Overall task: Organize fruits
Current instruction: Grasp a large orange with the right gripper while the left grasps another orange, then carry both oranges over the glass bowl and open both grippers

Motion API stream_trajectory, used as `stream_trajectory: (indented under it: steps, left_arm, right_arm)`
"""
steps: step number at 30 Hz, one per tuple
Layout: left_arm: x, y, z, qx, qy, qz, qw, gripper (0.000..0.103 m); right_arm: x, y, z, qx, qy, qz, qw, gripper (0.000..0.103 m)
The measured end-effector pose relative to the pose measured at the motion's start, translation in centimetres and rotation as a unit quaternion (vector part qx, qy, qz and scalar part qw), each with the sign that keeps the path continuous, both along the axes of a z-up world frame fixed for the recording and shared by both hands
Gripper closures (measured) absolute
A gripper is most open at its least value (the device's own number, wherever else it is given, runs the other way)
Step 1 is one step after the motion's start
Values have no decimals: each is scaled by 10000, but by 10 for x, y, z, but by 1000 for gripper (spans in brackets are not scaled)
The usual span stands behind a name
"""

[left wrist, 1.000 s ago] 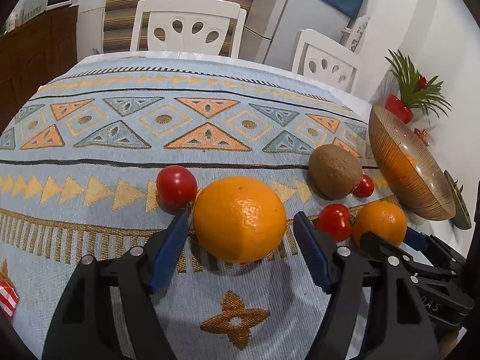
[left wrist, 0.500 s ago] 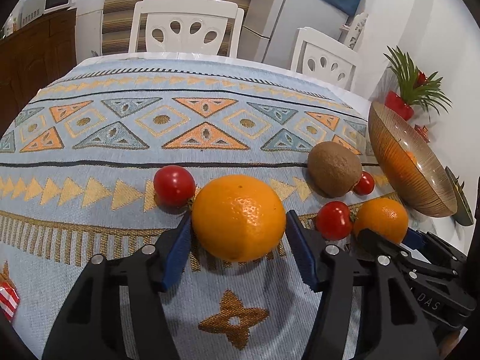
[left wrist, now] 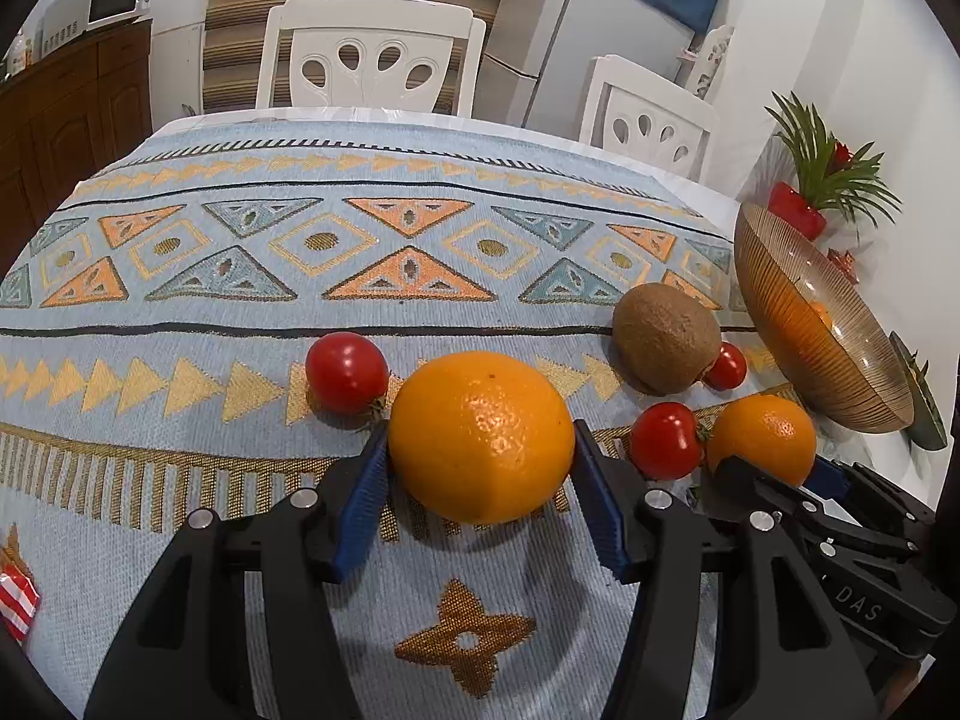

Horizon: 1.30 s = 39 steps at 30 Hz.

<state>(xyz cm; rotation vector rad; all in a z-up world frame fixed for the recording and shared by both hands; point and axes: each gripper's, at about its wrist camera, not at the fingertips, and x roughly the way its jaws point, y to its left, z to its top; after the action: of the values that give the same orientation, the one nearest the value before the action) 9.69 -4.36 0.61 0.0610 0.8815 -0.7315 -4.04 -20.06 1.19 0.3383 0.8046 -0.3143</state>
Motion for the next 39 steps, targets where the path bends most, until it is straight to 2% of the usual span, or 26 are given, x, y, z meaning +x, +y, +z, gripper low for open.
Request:
stream_trajectory:
  steps: [7, 14, 17, 30, 36, 39]
  left_arm:
    - [-2, 0, 2, -33, -38, -1, 10000, 47]
    - [-11, 3, 12, -174, -336, -33, 9993, 47]
    - [-11, 1, 12, -158, -340, -106, 9992, 47]
    - [-11, 0, 11, -128, -324, -115, 9993, 47]
    - [-18, 3, 17, -202, -509, -49, 9985, 47]
    - [-25, 8, 26, -258, -641, 92, 9976, 47]
  right_arm:
    - [-3, -1, 3, -24, -93, -67, 9999, 42]
    - [-19, -6, 14, 3, -596, -208, 9980, 42]
    - [-25, -6, 19, -34, -805, -252, 9964, 42]
    - [-28, -12, 21, 49, -915, -397, 9950, 42]
    - [-32, -12, 24, 91, -1020, -404, 9939, 42]
    - [-38, -8, 29, -123, -1091, -552, 9924, 42]
